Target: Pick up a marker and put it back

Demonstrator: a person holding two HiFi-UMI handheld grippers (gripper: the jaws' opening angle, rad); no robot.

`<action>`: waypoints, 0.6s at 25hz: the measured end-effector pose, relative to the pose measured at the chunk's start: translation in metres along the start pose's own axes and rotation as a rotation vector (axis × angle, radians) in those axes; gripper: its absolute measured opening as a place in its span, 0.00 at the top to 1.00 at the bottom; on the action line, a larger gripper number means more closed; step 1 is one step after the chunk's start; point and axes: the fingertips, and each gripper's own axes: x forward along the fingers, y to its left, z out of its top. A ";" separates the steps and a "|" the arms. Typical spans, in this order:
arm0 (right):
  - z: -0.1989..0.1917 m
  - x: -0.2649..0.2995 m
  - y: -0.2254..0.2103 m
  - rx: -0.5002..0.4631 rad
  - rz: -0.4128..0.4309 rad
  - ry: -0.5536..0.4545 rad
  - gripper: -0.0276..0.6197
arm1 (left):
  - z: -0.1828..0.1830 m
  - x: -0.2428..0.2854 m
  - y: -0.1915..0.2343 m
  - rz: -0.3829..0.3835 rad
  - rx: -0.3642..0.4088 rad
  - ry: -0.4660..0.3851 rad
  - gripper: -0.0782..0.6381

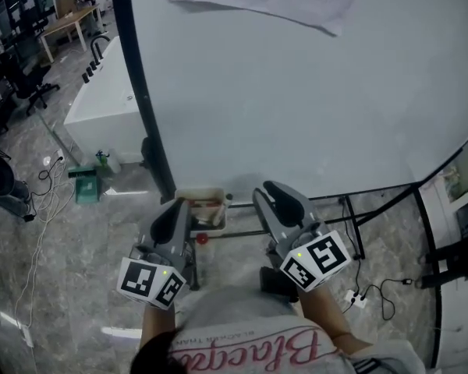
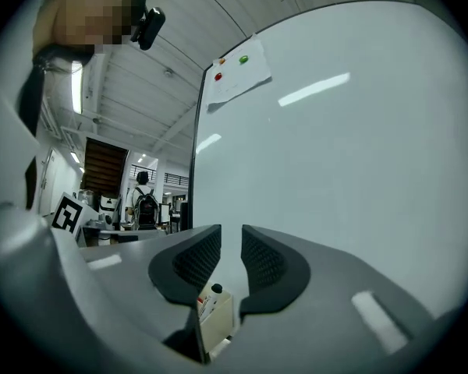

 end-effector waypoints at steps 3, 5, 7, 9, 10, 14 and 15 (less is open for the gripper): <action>0.000 -0.006 0.003 -0.024 0.000 0.009 0.94 | 0.002 0.001 -0.003 -0.011 0.000 -0.007 0.89; 0.000 -0.007 0.006 -0.053 0.002 0.019 0.95 | 0.003 0.002 -0.005 -0.018 0.001 -0.010 0.89; 0.001 -0.009 0.009 -0.088 0.000 0.027 0.95 | 0.004 0.002 -0.007 -0.024 0.002 -0.010 0.89; 0.002 -0.010 0.011 -0.112 -0.001 0.033 0.95 | 0.005 0.001 -0.008 -0.028 0.004 -0.010 0.89; 0.003 -0.011 0.011 -0.116 0.000 0.033 0.95 | 0.006 0.000 -0.009 -0.029 0.005 -0.010 0.89; 0.005 -0.015 0.015 -0.117 0.003 0.036 0.95 | 0.008 -0.003 -0.013 -0.032 0.008 -0.010 0.89; 0.004 -0.016 0.016 -0.116 0.004 0.038 0.95 | 0.008 -0.004 -0.014 -0.033 0.009 -0.010 0.89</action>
